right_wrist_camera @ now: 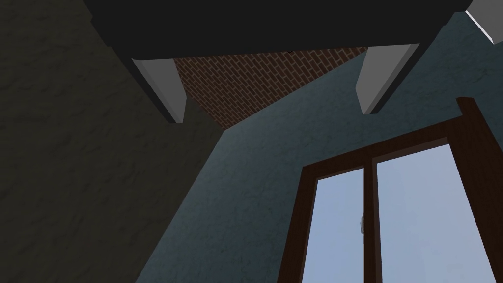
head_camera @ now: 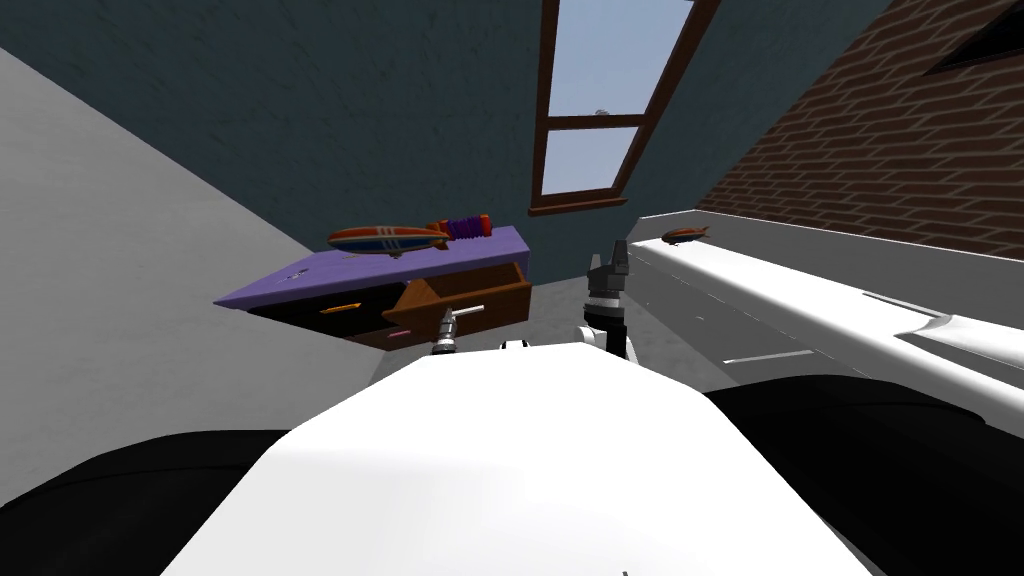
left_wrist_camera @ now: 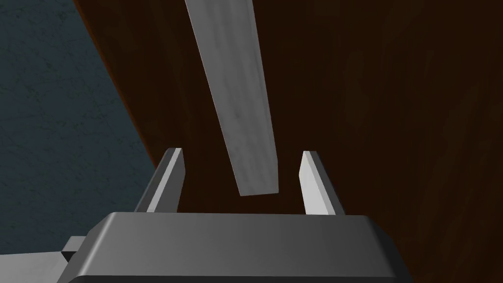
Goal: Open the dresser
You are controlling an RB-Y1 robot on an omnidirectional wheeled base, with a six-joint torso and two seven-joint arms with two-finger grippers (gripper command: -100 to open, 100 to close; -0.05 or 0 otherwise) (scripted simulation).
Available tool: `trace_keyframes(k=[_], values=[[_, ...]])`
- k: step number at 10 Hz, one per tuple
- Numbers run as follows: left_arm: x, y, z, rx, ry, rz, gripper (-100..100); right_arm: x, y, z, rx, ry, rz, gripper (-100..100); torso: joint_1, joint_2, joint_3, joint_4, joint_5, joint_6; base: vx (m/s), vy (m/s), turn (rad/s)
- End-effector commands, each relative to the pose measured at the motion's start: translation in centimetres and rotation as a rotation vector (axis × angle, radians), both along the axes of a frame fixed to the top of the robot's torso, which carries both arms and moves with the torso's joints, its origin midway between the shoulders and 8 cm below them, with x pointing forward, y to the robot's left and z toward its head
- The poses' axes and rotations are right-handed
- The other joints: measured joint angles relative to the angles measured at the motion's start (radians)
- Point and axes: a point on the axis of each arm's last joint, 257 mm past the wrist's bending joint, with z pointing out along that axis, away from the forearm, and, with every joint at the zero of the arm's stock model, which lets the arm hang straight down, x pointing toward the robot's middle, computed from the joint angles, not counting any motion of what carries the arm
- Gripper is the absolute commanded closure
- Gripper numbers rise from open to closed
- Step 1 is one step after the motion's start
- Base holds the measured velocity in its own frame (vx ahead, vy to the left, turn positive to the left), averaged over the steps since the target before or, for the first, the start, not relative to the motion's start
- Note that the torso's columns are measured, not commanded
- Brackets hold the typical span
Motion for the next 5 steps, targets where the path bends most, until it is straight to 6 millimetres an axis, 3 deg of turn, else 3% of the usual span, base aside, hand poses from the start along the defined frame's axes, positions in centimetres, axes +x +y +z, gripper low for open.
trace_keyframes(k=[1,5], values=[[0.1,0.7,1.5,-0.002,0.003,0.010,-100,0.0,0.0,0.0,0.000,0.000,0.000,0,0.000,-0.004,-0.003,0.000,0.000,0.001,0.016,-0.005,-0.042],[0.0,1.5,3.8,-0.003,0.001,0.022,-100,0.0,0.0,0.0,0.000,0.000,0.000,0,0.000,0.004,0.003,0.000,0.001,0.000,0.006,-0.005,-0.033]])
